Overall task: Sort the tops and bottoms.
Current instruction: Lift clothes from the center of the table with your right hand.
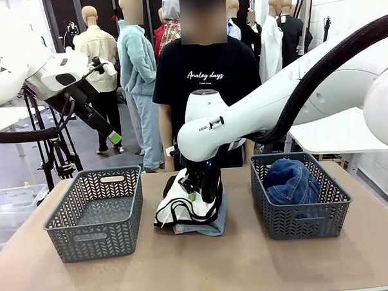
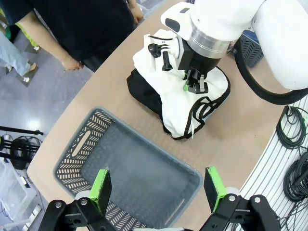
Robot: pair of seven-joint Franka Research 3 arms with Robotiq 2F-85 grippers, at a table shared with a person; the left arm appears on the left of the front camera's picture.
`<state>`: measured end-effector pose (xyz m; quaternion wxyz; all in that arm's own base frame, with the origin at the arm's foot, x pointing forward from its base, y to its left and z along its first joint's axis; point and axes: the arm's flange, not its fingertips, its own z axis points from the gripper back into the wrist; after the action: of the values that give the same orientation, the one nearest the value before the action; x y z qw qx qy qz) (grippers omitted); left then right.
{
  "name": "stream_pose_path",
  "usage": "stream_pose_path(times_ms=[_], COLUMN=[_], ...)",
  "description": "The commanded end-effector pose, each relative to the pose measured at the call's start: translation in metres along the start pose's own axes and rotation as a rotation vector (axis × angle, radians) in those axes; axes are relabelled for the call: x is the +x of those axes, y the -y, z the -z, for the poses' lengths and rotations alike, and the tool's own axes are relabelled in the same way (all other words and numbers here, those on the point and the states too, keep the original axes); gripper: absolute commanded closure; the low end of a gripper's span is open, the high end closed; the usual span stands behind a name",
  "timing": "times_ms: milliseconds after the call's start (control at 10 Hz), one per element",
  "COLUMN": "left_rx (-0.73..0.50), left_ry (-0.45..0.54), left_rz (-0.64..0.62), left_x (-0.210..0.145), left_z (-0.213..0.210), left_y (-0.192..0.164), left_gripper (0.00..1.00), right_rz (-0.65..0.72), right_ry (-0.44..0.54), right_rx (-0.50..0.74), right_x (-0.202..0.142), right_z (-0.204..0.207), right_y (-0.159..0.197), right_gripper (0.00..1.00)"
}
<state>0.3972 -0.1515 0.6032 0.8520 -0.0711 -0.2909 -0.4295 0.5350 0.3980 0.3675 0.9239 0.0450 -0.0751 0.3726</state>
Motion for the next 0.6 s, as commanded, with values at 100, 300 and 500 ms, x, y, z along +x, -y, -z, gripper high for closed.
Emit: stream_pose_path(times_ms=[100, 300, 500], left_rx=[0.007, 0.007, 0.007], left_ry=[0.004, 0.004, 0.004], left_rz=[-0.001, -0.001, -0.001], left_x=[0.000, 0.000, 0.000], left_z=[0.000, 0.000, 0.000], left_y=[-0.001, -0.001, -0.001], left_gripper=[0.00, 0.00, 0.00], right_rz=[0.043, 0.108, 0.134], right_ry=[-0.029, 0.048, 0.187], right_rx=[-0.006, -0.033, -0.073], right_x=[-0.008, -0.020, -0.032], right_z=[-0.008, -0.054, -0.111], right_y=[0.007, 0.022, 0.033], right_gripper=[1.00, 1.00, 1.00])
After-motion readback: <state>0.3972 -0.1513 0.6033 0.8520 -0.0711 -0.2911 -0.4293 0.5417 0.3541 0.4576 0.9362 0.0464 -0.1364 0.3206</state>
